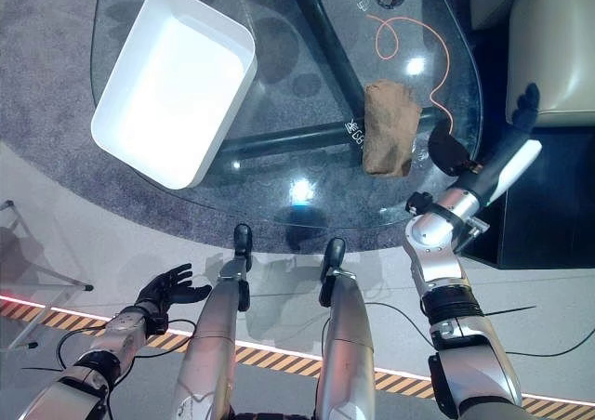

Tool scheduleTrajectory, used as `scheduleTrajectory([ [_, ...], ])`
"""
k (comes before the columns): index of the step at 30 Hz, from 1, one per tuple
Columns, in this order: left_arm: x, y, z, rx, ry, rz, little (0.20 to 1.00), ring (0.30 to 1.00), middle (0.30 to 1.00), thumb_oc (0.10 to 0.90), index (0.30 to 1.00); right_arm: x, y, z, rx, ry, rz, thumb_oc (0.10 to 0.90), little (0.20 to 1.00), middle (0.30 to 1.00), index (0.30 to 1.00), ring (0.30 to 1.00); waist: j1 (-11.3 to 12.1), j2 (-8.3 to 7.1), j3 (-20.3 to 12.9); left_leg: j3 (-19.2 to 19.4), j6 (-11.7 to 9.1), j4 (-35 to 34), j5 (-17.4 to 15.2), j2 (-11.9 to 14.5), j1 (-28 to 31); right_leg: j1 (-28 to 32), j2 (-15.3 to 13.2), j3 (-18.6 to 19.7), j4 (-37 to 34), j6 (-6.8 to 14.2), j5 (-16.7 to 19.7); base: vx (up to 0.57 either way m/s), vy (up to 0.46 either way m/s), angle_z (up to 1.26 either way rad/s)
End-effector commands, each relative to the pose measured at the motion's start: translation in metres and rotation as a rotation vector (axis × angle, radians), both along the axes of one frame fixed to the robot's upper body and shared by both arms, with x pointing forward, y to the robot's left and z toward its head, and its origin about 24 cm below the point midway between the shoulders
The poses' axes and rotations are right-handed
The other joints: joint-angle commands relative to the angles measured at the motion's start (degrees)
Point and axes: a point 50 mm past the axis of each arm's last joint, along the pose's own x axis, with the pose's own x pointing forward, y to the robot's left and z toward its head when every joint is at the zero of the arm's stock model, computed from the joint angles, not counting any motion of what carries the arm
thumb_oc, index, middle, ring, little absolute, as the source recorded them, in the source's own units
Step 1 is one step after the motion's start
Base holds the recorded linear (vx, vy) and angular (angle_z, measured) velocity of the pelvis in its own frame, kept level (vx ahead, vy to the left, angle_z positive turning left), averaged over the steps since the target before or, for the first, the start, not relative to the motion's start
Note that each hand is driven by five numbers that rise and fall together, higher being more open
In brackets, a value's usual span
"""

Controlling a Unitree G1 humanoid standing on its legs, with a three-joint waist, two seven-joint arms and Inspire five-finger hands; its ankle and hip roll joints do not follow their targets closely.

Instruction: Wipe the table with a cloth and put it in the basket.

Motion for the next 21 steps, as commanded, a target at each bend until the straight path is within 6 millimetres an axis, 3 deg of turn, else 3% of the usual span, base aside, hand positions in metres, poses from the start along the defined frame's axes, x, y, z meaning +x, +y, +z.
scheduleTrajectory([
  [1,-0.032,0.010,-0.022,0.024,0.076,0.041,0.900,0.900,0.900,0.800,0.900,-0.004,0.010,0.036,-0.170,-0.109,0.055,0.800,0.900,0.900,0.900,0.900,-0.67,0.34,-1.37,1.87,1.91,8.43,-4.47,-1.02,0.25,2.97,0.77,1.60,-5.89,2.07,6.47,0.00,0.000,0.00],
  [10,-0.032,0.000,-0.024,0.019,0.074,0.014,0.900,0.900,0.900,0.800,0.900,0.013,0.037,0.030,-0.232,0.036,0.183,0.800,0.900,0.900,0.900,0.900,-0.05,0.98,-1.37,2.30,1.79,7.53,-3.96,-1.38,0.82,3.24,0.61,1.29,-6.23,1.64,6.38,0.00,0.000,0.00],
  [15,-0.031,-0.005,-0.026,0.016,0.080,0.001,0.900,0.900,0.900,0.800,0.900,0.023,0.045,0.015,-0.142,0.130,0.237,0.800,0.900,0.900,0.900,0.900,0.33,1.63,-1.37,2.88,1.64,6.91,-3.74,-1.41,1.75,3.95,0.30,1.04,-6.47,1.30,6.18,0.00,0.000,0.00],
  [21,-0.030,-0.010,-0.027,0.010,0.083,-0.016,0.900,0.900,0.900,0.800,0.900,0.031,0.050,0.010,-0.089,0.187,0.245,0.800,0.900,0.900,0.900,0.900,0.63,2.36,-1.37,3.13,1.56,6.43,-3.50,-1.60,2.32,3.99,0.25,1.10,-6.22,1.04,6.04,0.00,0.000,0.00],
])
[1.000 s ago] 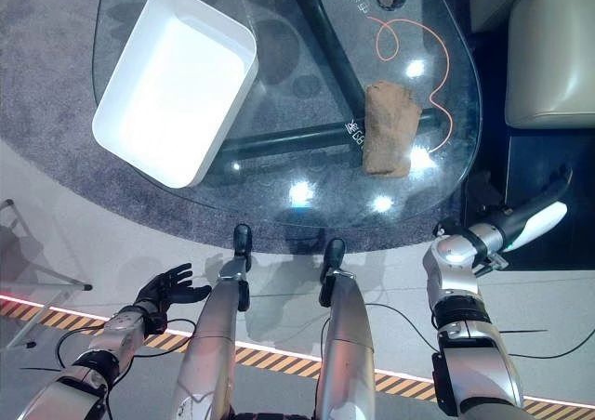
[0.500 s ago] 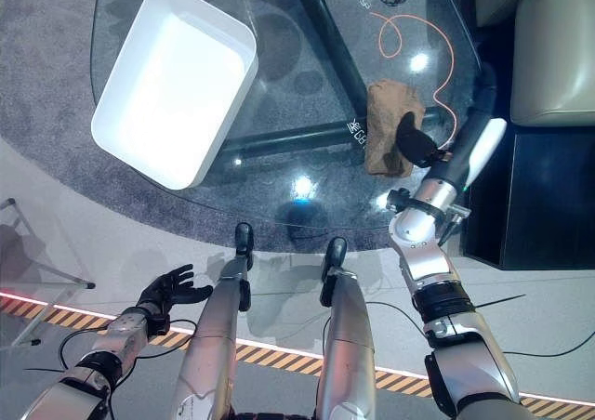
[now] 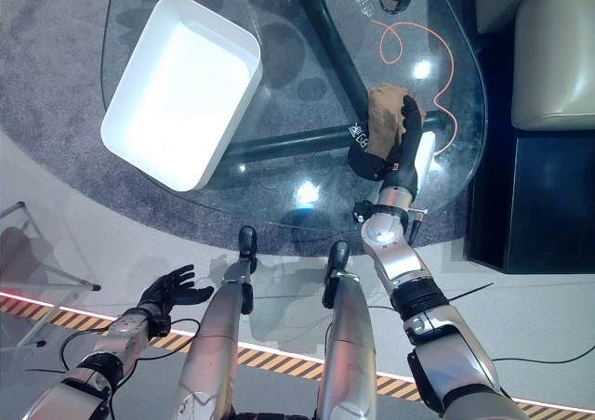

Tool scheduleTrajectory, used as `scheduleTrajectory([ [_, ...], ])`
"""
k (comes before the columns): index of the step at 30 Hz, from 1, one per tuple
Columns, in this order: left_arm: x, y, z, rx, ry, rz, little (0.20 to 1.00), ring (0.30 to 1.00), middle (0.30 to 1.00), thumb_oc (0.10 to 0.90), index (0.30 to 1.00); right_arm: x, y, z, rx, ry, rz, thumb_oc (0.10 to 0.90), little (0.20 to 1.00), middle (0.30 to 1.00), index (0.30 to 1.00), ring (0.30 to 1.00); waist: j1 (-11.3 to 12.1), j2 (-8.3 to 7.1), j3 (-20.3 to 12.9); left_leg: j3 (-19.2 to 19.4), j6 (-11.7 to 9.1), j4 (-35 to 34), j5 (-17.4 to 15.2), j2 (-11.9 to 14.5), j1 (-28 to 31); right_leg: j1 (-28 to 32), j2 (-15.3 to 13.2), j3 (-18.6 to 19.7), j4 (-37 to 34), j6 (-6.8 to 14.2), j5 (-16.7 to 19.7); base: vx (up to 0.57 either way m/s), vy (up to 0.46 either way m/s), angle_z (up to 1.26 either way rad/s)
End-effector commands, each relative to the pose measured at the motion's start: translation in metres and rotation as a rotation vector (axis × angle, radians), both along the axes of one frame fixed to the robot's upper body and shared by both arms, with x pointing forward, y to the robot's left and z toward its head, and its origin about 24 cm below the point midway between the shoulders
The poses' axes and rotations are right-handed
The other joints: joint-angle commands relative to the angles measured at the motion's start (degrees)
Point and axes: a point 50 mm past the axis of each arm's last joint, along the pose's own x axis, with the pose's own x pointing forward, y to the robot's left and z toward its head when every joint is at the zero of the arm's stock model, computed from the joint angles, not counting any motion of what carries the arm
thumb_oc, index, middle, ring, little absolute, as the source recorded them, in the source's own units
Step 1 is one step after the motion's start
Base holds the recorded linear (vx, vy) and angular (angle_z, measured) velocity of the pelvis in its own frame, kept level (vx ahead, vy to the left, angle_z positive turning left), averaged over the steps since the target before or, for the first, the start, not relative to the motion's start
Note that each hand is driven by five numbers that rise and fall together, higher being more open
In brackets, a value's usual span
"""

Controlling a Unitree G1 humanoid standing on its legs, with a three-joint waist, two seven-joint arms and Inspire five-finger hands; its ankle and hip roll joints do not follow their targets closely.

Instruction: Wipe the table with a cloth and put it in the basket.

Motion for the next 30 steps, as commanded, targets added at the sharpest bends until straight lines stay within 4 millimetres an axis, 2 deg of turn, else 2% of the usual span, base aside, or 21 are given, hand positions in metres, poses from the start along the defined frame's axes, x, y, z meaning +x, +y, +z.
scheduleTrajectory([
  [1,-0.029,-0.008,-0.025,0.006,0.085,-0.008,0.900,0.900,0.900,0.800,0.900,0.006,0.001,0.041,-0.003,-0.139,-0.003,0.800,0.900,0.900,0.900,0.900,0.06,2.19,-1.29,2.31,1.64,8.98,-4.36,-1.06,-0.19,2.98,0.91,0.71,-6.47,1.07,6.26,0.00,0.000,0.00],
  [14,-0.030,-0.022,-0.029,-0.011,0.088,-0.034,0.900,0.900,0.900,0.800,0.900,0.011,-0.017,0.047,0.041,-0.155,-0.235,0.800,0.900,0.900,0.900,0.900,0.87,3.68,-1.29,2.86,1.97,8.56,-4.17,-1.19,-0.51,2.02,0.87,0.55,-5.83,0.79,6.09,0.00,0.007,0.00],
  [30,-0.027,-0.031,-0.029,-0.017,0.091,-0.067,0.900,0.900,0.900,0.800,0.900,0.019,-0.026,0.038,0.016,-0.048,-0.325,0.800,0.900,0.900,0.900,0.900,1.43,4.96,-1.29,2.77,2.02,8.38,-4.11,-1.74,-0.37,1.89,0.49,0.47,-5.69,0.65,6.09,0.00,0.000,0.00],
])
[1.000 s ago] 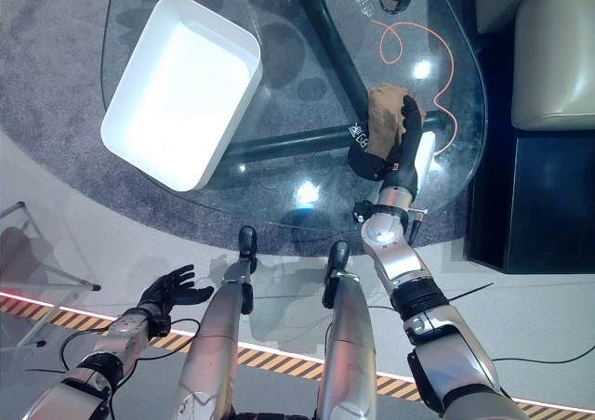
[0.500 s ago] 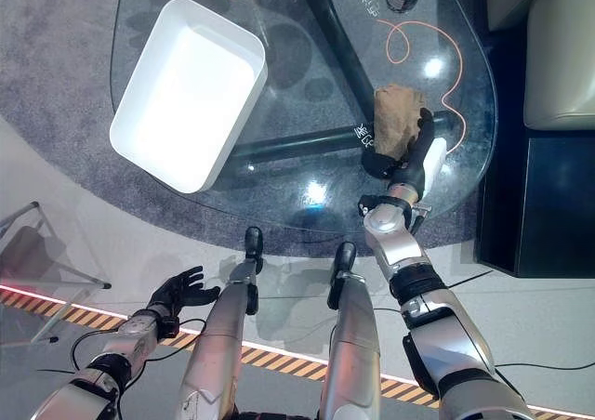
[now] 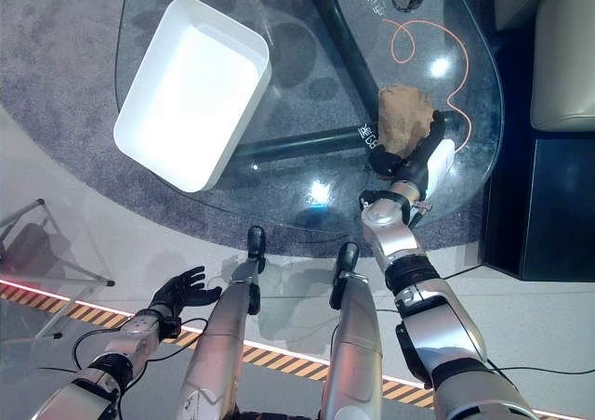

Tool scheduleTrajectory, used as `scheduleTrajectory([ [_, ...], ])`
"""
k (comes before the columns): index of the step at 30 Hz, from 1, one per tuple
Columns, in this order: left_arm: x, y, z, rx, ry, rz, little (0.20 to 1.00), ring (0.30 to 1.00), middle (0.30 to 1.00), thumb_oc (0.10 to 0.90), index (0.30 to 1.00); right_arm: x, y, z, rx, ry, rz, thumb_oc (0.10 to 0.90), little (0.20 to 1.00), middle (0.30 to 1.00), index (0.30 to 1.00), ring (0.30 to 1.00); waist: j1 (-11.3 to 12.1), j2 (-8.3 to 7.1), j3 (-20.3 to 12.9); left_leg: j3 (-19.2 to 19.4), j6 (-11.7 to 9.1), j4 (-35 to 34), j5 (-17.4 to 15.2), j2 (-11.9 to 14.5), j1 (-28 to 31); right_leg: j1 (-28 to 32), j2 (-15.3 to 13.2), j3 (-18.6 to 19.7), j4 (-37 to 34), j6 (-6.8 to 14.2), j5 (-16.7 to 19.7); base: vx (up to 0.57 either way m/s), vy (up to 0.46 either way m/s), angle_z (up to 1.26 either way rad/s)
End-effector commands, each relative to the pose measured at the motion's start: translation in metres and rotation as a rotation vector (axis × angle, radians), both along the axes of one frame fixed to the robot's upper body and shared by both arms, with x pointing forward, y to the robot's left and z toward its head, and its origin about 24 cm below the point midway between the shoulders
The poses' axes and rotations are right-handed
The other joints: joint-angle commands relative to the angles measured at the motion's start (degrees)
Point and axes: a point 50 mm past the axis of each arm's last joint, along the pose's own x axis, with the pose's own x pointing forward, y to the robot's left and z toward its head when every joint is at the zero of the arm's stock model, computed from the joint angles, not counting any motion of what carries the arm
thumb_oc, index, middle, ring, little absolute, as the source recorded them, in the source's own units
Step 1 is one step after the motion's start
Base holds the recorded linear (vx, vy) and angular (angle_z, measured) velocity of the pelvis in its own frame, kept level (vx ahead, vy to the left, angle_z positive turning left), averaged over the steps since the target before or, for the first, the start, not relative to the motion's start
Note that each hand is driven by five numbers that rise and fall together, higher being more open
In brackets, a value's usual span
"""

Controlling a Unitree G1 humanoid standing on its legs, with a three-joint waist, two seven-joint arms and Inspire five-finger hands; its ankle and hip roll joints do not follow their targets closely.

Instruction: Wipe the table with a cloth and put it in the basket.

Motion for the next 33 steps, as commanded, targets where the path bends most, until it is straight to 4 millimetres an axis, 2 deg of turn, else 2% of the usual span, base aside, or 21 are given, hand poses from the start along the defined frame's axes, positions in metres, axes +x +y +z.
scheduleTrajectory([
  [1,-0.027,-0.013,-0.024,-0.010,0.088,-0.028,0.900,0.900,0.900,0.800,0.900,0.002,-0.012,0.036,-0.049,-0.127,-0.070,0.800,0.900,0.900,0.900,0.900,-0.03,2.83,-1.29,2.60,2.10,9.15,-4.46,-1.41,-0.88,2.24,1.11,0.57,-7.03,0.73,6.89,0.00,0.000,0.00],
  [10,-0.025,-0.016,-0.024,-0.010,0.089,-0.035,0.900,0.900,0.900,0.800,0.900,0.004,-0.012,0.029,-0.025,-0.078,-0.060,0.800,0.900,0.900,0.900,0.900,0.15,2.89,-1.29,2.63,2.20,8.96,-4.34,-1.48,-0.72,2.29,1.26,0.31,-6.83,0.60,6.85,0.00,0.000,0.00],
  [29,-0.022,-0.018,-0.021,-0.008,0.084,-0.041,0.900,0.900,0.900,0.800,0.900,0.007,0.021,0.023,-0.025,-0.031,0.086,0.800,0.900,0.900,0.900,0.900,0.06,2.42,-1.29,2.91,2.21,8.13,-3.77,-1.29,-0.68,2.24,1.53,0.13,-7.41,0.50,7.13,0.00,0.000,0.00],
  [30,-0.022,-0.019,-0.021,-0.009,0.085,-0.041,0.900,0.900,0.900,0.800,0.900,0.007,0.022,0.023,-0.029,-0.028,0.092,0.753,0.853,0.860,0.860,0.860,0.03,2.35,-1.29,2.95,2.19,8.16,-3.77,-1.29,-0.73,2.24,1.55,0.11,-7.47,0.51,7.15,0.00,0.000,0.00],
  [31,-0.022,-0.018,-0.022,-0.008,0.086,-0.040,0.900,0.900,0.900,0.800,0.900,0.006,0.024,0.022,-0.029,-0.024,0.097,0.753,0.853,0.860,0.860,0.860,0.04,2.31,-1.29,2.97,2.19,8.10,-3.70,-1.26,-0.72,2.23,1.59,0.09,-7.51,0.50,7.21,0.00,0.000,0.00],
  [32,-0.022,-0.017,-0.022,-0.007,0.087,-0.039,0.900,0.900,0.900,0.800,0.900,0.006,0.025,0.021,-0.029,-0.017,0.103,0.407,0.507,0.564,0.564,0.564,0.03,2.23,-1.29,3.01,2.17,8.04,-3.61,-1.23,-0.73,2.22,1.64,0.04,-7.53,0.49,7.23,0.00,0.000,0.00],
  [33,-0.022,-0.017,-0.022,-0.008,0.087,-0.038,0.900,0.900,0.900,0.800,0.900,0.006,0.026,0.020,-0.030,-0.010,0.106,0.364,0.464,0.526,0.526,0.526,0.01,2.19,-1.29,2.99,2.15,8.01,-3.58,-1.20,-0.72,2.27,1.65,0.03,-7.57,0.48,7.23,0.00,0.000,0.00],
])
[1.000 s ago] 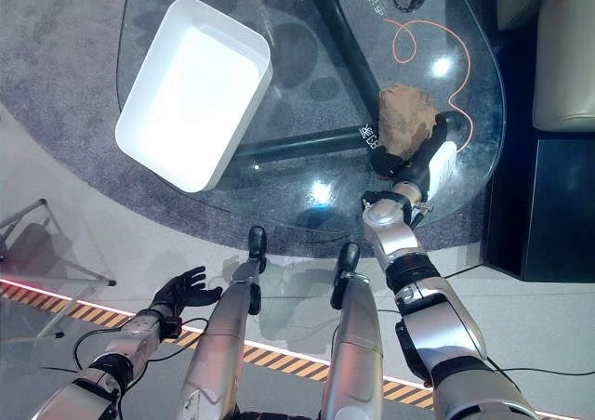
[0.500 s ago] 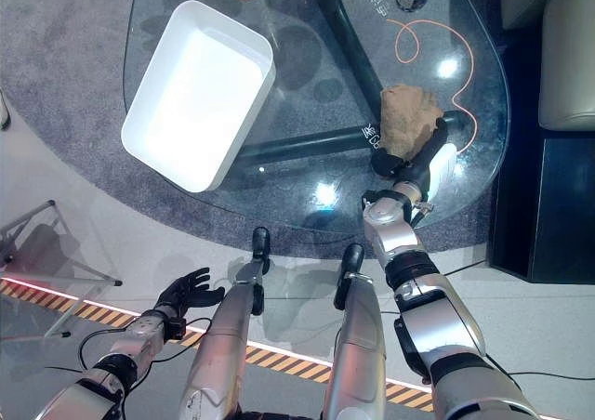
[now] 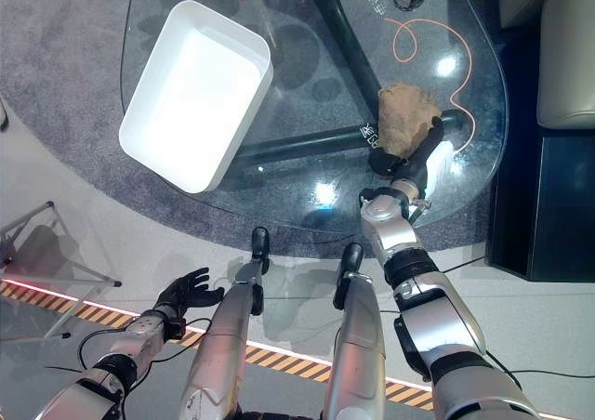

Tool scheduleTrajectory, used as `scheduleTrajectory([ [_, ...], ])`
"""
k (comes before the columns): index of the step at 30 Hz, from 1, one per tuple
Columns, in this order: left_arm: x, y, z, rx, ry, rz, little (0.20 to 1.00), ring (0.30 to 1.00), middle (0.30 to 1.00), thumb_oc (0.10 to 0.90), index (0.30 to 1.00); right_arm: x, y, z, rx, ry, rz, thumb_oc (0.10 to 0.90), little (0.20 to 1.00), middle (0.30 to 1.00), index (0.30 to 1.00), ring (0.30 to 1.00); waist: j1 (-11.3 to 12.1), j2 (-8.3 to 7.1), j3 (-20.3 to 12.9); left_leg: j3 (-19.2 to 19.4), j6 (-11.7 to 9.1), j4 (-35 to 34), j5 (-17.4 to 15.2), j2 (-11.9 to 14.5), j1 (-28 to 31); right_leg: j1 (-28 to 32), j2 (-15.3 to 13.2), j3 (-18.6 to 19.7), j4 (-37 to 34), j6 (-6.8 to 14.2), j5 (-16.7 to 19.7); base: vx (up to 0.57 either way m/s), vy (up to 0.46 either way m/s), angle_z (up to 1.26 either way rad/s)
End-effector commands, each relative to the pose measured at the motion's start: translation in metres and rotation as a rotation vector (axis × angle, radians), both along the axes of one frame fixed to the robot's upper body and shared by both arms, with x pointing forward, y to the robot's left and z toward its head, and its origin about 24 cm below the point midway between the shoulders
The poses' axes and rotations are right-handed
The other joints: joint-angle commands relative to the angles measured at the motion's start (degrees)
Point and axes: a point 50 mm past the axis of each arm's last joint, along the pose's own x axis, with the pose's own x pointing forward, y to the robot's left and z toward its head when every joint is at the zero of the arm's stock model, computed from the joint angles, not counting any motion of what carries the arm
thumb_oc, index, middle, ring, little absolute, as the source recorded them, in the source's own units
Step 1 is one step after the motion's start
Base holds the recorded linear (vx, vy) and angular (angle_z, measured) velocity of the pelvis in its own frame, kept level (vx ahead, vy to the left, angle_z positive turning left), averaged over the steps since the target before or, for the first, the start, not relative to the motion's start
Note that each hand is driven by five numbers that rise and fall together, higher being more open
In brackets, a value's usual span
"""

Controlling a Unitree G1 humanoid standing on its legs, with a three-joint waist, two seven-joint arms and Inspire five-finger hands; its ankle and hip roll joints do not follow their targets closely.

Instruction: Wipe the table with a cloth and put it in the basket.

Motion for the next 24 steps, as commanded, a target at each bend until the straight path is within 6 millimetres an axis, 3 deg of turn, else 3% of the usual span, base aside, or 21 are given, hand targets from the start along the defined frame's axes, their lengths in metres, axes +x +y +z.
scheduleTrajectory([
  [1,-0.0222,-0.0088,-0.0191,-0.006,0.075,-0.019,0.900,0.900,0.900,0.800,0.900,0.0021,0.0191,0.0149,-0.042,-0.054,0.101,0.221,0.321,0.404,0.404,0.404,0.07,1.13,-1.23,3.03,2.28,8.15,-3.64,-1.24,-0.96,2.30,1.63,0.34,-7.91,0.80,7.66,0.00,0.000,0.00],
  [2,-0.0222,-0.0091,-0.0192,-0.006,0.075,-0.019,0.900,0.900,0.900,0.800,0.900,0.0020,0.0199,0.0133,-0.041,-0.046,0.105,0.100,0.200,0.300,0.300,0.300,0.03,1.11,-1.23,3.05,2.28,8.16,-3.64,-1.18,-0.95,2.29,1.63,0.35,-7.83,0.76,7.61,0.00,0.000,0.00],
  [24,-0.0209,-0.0123,-0.0193,-0.010,0.079,-0.027,0.900,0.900,0.900,0.800,0.900,0.0011,0.0218,0.0076,-0.056,-0.020,0.099,0.100,0.200,0.300,0.300,0.300,-0.14,1.33,-1.23,3.41,2.28,7.96,-3.44,-1.14,-0.70,2.45,1.56,0.30,-8.01,0.71,7.73,0.00,0.000,0.00],
])
